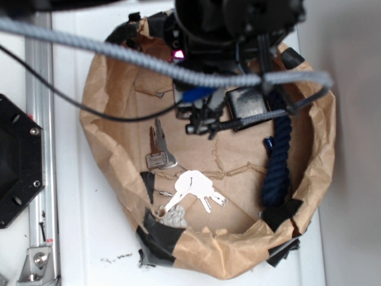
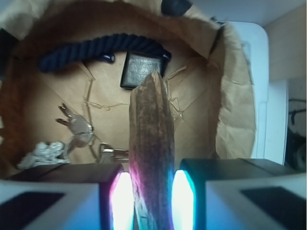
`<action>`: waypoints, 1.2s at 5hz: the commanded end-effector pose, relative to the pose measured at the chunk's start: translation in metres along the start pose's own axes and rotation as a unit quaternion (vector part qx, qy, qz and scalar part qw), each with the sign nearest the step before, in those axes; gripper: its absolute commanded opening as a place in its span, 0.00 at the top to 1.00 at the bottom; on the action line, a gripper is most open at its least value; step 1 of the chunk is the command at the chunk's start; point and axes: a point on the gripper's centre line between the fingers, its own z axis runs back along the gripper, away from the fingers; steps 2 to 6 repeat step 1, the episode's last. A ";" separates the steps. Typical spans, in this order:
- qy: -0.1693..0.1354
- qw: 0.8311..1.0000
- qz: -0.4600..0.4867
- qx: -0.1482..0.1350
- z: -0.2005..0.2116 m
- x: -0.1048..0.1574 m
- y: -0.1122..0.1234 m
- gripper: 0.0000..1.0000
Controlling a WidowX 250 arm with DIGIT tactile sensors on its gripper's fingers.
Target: Grab the wood chip.
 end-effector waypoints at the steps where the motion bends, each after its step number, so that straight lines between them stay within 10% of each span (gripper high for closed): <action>1: -0.082 0.996 0.046 -0.008 0.017 -0.004 -0.005 1.00; 6: -0.082 0.996 0.046 -0.008 0.017 -0.004 -0.005 1.00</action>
